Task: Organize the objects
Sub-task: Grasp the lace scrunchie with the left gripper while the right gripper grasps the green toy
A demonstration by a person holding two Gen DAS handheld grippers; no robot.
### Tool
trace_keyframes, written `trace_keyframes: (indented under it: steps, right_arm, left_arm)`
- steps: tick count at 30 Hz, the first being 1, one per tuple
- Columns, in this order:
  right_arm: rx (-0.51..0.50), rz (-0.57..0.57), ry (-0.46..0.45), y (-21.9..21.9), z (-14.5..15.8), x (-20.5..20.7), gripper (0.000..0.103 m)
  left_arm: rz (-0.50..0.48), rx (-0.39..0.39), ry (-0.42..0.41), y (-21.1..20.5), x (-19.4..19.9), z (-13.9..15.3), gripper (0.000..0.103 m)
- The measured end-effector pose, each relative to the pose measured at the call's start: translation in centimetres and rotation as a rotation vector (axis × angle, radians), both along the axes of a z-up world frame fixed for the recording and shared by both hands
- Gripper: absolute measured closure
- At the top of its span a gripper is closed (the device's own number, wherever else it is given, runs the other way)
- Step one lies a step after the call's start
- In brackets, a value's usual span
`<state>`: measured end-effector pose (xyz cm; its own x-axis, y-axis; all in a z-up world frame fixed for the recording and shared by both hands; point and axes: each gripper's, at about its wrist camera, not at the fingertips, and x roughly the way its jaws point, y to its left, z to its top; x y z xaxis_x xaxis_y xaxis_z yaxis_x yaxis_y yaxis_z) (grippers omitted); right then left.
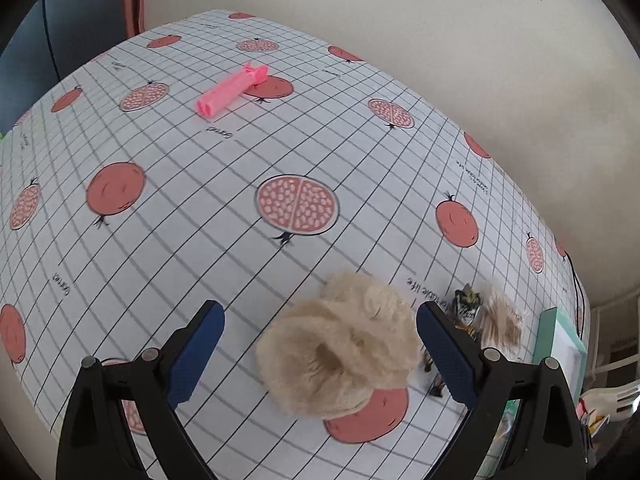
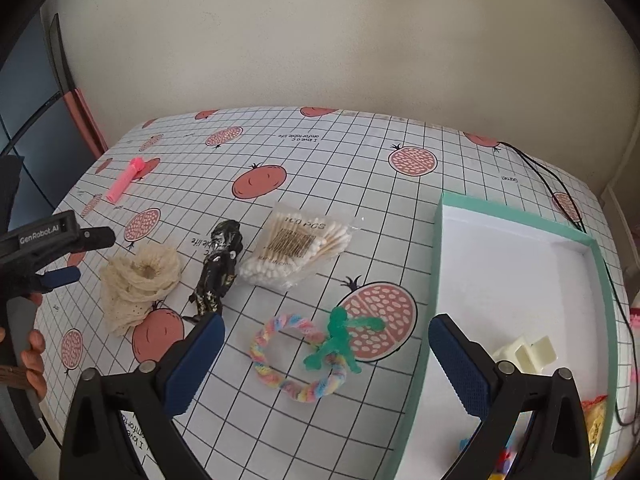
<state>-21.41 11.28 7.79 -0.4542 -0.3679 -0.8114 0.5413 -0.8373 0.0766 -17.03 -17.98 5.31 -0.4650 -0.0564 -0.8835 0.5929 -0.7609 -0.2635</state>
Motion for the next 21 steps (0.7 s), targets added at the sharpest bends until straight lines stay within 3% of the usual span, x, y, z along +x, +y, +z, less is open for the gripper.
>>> trace_keyframes:
  steps: [3,9,14,17,21]
  right_arm:
    - [0.008,-0.001,0.019,-0.1,1.0,-1.4,0.000]
    - [-0.069,-0.051,-0.044,1.2,0.6,-1.8,0.001]
    - [-0.060,-0.049,-0.126,1.1,-0.7,-1.6,0.015]
    - [-0.047,-0.045,-0.162,1.0,-1.4,-1.6,0.024]
    - [-0.037,-0.057,-0.218,1.1,-3.0,-1.8,0.046]
  left_arm:
    - [-0.039,0.004,-0.010,0.6,-1.6,0.5,0.006]
    - [-0.077,-0.041,-0.030,1.5,-0.1,1.0,0.006]
    - [-0.064,0.017,-0.086,1.4,1.2,-0.9,0.006]
    - [-0.051,0.019,-0.071,1.2,1.5,-1.0,0.006]
    - [-0.033,0.065,-0.050,1.3,1.5,-1.5,0.009]
